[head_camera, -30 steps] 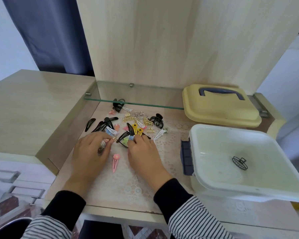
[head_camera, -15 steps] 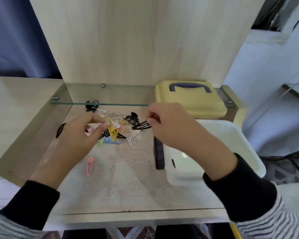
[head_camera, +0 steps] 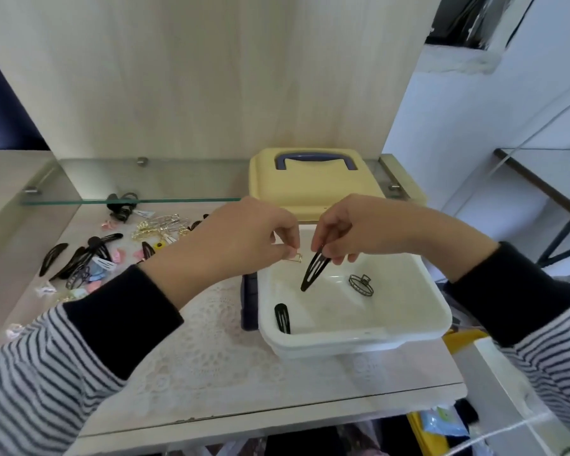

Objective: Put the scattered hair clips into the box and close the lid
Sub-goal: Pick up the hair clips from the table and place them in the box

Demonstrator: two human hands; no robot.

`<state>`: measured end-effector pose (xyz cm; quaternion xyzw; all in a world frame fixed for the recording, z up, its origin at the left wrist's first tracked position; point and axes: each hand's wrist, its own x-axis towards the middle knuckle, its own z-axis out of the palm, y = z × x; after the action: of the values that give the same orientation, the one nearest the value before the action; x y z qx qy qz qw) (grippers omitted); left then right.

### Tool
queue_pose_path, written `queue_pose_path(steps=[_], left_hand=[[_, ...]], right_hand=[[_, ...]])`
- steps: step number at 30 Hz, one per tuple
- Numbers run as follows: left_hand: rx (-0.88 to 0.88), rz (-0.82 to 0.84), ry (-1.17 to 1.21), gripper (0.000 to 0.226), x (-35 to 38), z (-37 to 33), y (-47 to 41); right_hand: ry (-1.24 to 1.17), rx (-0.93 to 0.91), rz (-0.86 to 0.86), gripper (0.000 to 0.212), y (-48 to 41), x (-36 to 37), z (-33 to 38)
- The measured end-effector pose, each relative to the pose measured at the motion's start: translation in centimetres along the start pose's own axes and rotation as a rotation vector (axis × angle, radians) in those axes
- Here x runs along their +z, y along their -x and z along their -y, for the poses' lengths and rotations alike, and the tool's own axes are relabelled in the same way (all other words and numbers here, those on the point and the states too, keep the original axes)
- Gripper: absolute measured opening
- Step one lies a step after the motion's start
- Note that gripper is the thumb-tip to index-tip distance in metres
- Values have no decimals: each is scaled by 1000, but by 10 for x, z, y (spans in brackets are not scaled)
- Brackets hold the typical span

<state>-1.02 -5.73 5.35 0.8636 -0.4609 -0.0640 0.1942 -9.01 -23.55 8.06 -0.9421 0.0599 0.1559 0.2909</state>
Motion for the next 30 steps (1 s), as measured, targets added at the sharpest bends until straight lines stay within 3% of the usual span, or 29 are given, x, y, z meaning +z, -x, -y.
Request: queue_pose_path(steps=[8, 12, 15, 19, 25, 30], left_hand=[[215, 246, -623, 19, 24, -10, -29], [247, 338, -812, 27, 24, -23, -34], [217, 395, -813, 39, 24, -34, -38], [126, 441, -814, 24, 34, -36, -47], [-15, 538, -664, 25, 44, -36, -55], [39, 537, -677, 22, 52, -28, -55]], right_hand=[[-40, 78, 203, 17, -20, 20, -38], [-47, 102, 274, 17, -28, 34, -39], [-31, 126, 301, 12, -35, 46, -38], [-53, 151, 319, 9, -41, 56, -35], [-221, 229, 296, 15, -48, 63, -37], [-310, 250, 291, 22, -48, 66, -40]])
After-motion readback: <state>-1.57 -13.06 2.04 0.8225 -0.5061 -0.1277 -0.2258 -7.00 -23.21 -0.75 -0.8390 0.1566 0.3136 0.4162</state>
